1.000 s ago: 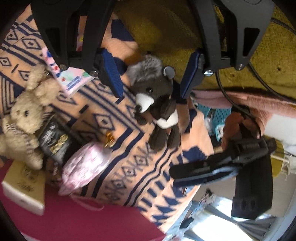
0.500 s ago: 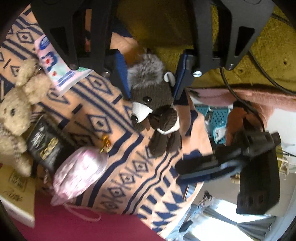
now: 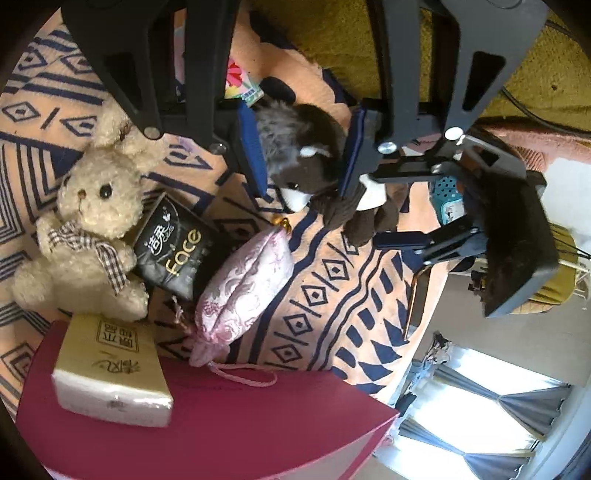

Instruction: Organize objects

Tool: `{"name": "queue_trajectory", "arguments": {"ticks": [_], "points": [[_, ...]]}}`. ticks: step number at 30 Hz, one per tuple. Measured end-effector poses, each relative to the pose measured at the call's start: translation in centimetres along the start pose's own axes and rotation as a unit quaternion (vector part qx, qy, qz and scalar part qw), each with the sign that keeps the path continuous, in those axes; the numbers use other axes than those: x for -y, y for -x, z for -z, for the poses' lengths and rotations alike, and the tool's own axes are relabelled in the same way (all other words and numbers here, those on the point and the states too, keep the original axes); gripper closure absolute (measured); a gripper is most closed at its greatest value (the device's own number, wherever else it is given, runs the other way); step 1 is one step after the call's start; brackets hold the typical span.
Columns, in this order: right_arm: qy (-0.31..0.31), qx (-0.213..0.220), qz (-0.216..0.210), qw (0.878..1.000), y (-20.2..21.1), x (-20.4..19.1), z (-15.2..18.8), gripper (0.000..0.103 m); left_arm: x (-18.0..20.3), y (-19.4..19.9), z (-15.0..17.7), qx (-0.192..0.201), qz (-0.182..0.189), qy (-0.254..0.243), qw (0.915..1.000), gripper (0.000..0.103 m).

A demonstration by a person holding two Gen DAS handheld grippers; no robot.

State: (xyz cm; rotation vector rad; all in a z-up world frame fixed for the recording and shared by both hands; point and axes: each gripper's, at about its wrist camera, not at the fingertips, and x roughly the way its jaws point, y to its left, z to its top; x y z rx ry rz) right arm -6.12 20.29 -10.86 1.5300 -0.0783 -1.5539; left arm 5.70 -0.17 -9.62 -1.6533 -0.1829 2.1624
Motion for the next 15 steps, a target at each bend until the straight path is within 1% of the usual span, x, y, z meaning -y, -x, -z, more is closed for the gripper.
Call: {"name": "queue_trajectory", "arguments": {"ticks": [1,3,4,8,11,13,15], "points": [[0.004,0.005,0.006,1.0,0.2,-0.3,0.2,0.044,-0.1,0.0,0.0,0.001,-0.001,0.002,1.0,0.028],[0.016,0.009,0.018,1.0,0.4,-0.8,0.5,0.04,-0.2,0.1,-0.1,0.004,-0.002,0.006,1.0,0.028],[0.022,0.006,0.021,1.0,0.4,-1.1,0.7,0.039,-0.1,0.0,-0.2,0.004,-0.003,0.006,1.0,0.028],[0.031,-0.01,0.033,0.999,-0.4,-1.2,1.6,0.039,-0.2,0.0,-0.7,0.006,-0.004,0.007,1.0,0.028],[0.029,-0.009,0.039,0.999,-1.1,-0.9,1.8,0.039,-0.4,0.0,-1.0,0.006,-0.001,0.011,0.9999,0.028],[0.024,-0.012,0.038,0.999,-1.7,-0.6,1.5,0.046,-0.7,0.2,-1.1,0.007,0.002,0.016,0.9998,0.028],[0.015,-0.008,0.028,0.999,-1.7,-0.3,1.4,0.049,-0.9,0.6,-1.1,0.01,0.006,0.021,0.9997,0.028]]}}
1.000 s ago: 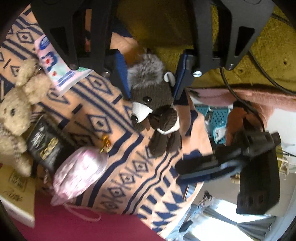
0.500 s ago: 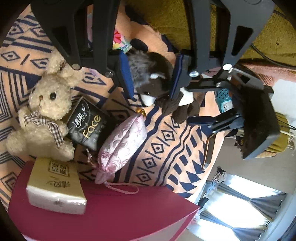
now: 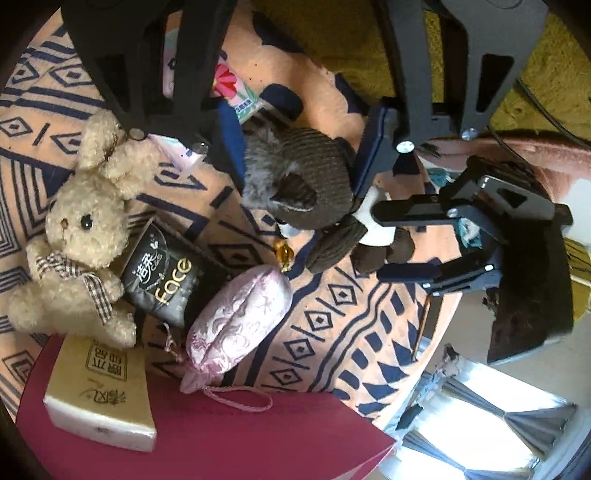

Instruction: Organize objects

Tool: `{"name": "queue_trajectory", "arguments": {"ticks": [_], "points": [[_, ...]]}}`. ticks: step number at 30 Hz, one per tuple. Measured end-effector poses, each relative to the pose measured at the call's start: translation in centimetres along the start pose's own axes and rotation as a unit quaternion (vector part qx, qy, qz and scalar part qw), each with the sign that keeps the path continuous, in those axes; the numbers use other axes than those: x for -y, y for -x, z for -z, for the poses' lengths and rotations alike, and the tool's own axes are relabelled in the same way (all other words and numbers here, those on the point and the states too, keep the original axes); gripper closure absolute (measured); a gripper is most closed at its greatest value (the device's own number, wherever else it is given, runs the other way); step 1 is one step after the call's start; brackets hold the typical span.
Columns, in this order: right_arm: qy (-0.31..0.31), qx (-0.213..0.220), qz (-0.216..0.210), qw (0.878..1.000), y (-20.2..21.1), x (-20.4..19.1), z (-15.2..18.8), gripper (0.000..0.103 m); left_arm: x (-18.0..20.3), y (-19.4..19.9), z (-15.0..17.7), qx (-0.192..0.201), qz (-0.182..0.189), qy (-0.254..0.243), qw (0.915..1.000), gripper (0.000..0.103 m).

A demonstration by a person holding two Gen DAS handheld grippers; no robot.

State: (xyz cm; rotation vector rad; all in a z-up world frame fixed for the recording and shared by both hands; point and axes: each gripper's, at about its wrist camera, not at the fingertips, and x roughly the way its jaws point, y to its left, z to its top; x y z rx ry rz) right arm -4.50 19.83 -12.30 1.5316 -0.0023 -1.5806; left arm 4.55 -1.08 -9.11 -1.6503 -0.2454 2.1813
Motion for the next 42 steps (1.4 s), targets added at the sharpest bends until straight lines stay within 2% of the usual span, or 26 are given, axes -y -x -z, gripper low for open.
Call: {"name": "queue_trajectory", "arguments": {"ticks": [9,15,21,24,30,38,42], "points": [[-0.007,0.029,-0.025,0.999,3.0,-0.4,-0.5,0.053,0.7,3.2,-0.2,0.022,0.026,-0.014,0.9993,0.029],[0.001,0.062,-0.027,0.998,5.9,-1.2,-1.5,0.054,1.4,5.1,-0.7,0.049,0.059,-0.013,0.997,0.029],[-0.001,0.098,-0.035,0.995,8.1,-1.5,-3.0,0.054,1.7,6.6,-2.4,0.09,0.058,0.0,0.9942,0.029],[0.001,0.106,-0.031,0.994,8.5,-1.5,-3.7,0.054,1.3,7.3,-2.9,0.096,0.046,0.0,0.9943,0.029],[-0.014,0.126,-0.034,0.991,9.5,-0.9,-4.7,0.055,2.0,8.3,-3.2,0.102,0.055,-0.02,0.993,0.029],[-0.006,0.156,-0.034,0.987,11.1,-1.5,-7.1,0.055,2.3,8.7,-5.3,0.116,0.055,-0.019,0.9916,0.042],[0.011,0.175,-0.024,0.984,12.2,-2.2,-8.9,0.055,2.0,9.6,-7.4,0.138,0.056,-0.017,0.9887,0.043]]}}
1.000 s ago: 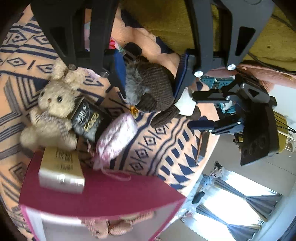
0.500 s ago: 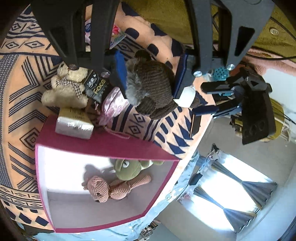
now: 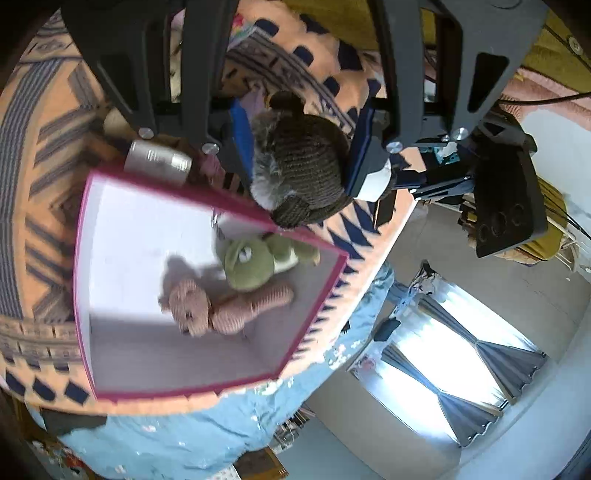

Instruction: Organize objects

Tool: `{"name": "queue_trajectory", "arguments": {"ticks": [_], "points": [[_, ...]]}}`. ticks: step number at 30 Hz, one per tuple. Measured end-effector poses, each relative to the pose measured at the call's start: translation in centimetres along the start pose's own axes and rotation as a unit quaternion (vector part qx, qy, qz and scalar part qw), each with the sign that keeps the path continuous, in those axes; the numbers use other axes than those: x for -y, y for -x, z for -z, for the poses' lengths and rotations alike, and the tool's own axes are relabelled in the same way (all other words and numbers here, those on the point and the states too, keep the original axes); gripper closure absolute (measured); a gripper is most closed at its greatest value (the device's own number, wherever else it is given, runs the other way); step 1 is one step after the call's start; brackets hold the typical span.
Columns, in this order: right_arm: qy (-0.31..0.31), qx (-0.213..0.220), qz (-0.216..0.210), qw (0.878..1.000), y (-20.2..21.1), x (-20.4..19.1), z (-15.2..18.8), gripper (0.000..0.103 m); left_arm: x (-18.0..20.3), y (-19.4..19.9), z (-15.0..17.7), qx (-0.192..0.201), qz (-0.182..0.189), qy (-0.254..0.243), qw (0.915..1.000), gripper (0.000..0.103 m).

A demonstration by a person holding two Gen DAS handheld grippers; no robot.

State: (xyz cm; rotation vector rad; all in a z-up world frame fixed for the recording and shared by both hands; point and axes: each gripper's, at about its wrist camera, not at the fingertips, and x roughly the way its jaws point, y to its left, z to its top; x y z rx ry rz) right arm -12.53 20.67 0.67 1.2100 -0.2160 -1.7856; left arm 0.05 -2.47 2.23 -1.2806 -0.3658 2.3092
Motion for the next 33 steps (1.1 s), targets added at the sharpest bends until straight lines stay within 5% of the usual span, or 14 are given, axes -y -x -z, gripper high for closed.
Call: {"name": "queue_trajectory", "arguments": {"ticks": [15,33], "points": [[0.037,0.063,0.031,0.997,-2.4,0.9,-11.0,0.055,-3.2,-1.8,-10.0,0.034,-0.068,-0.041,0.9963,0.043],[-0.012,0.053,0.07,0.996,-9.7,6.0,-18.1,0.054,-10.1,-8.2,-15.8,0.006,-0.134,-0.005,0.9909,0.043]]}}
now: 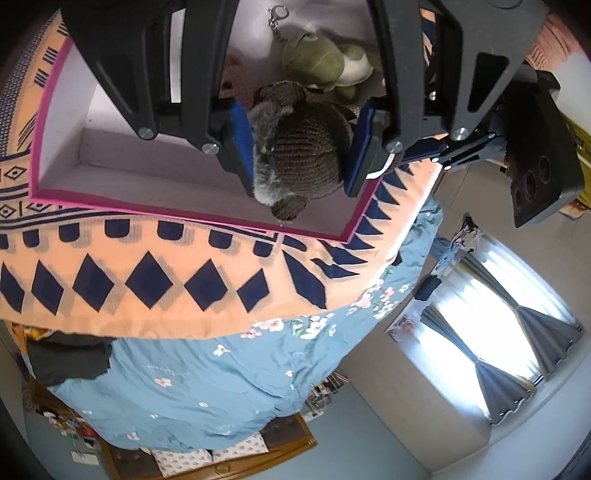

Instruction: Organize objects

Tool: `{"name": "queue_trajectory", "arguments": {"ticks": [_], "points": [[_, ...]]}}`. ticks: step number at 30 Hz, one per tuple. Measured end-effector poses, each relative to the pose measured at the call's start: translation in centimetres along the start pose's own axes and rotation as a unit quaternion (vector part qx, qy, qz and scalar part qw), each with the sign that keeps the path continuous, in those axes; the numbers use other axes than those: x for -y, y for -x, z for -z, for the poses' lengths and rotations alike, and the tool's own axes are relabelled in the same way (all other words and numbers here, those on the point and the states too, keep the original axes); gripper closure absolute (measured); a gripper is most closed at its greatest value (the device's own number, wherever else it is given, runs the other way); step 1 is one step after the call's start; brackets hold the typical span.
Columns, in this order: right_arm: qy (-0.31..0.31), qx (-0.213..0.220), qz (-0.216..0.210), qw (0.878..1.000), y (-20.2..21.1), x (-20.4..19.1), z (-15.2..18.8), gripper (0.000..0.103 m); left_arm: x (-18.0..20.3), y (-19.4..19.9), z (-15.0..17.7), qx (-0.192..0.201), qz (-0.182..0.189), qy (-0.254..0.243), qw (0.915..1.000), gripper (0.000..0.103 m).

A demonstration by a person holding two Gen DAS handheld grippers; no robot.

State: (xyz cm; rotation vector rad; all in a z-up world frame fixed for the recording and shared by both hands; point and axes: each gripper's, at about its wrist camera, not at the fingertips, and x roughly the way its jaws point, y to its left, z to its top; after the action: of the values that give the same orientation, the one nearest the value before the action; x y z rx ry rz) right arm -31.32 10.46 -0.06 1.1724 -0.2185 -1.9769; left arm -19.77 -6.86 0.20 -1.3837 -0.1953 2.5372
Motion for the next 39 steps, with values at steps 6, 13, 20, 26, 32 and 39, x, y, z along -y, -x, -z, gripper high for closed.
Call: {"name": "queue_trajectory", "arguments": {"ticks": [6,13,20,26,32,39], "points": [[-0.028,-0.02,0.021,0.999,-2.3,1.3,-0.4,0.049,-1.5,-1.8,-0.6,-0.008,-0.021,0.027,0.9994,0.043],[-0.028,-0.025,0.039,0.999,-2.2,1.7,0.3,0.038,-1.3,-1.0,-0.3,0.015,-0.033,0.032,0.9988,0.042],[-0.004,-0.033,0.011,0.999,-0.4,0.4,2.2,0.038,-0.6,1.2,0.8,0.052,-0.014,0.039,0.9978,0.031],[0.002,-0.02,-0.021,1.0,2.4,-0.9,3.9,0.038,0.9,4.0,2.5,0.086,0.006,0.045,0.9953,0.021],[0.008,-0.016,-0.05,0.999,5.2,-2.0,6.2,0.038,2.7,5.9,5.4,0.093,0.026,0.048,0.9942,0.017],[0.003,-0.007,-0.054,0.999,8.5,-2.3,10.2,0.038,6.2,8.0,8.8,0.11,0.04,0.03,0.9927,0.0]]}}
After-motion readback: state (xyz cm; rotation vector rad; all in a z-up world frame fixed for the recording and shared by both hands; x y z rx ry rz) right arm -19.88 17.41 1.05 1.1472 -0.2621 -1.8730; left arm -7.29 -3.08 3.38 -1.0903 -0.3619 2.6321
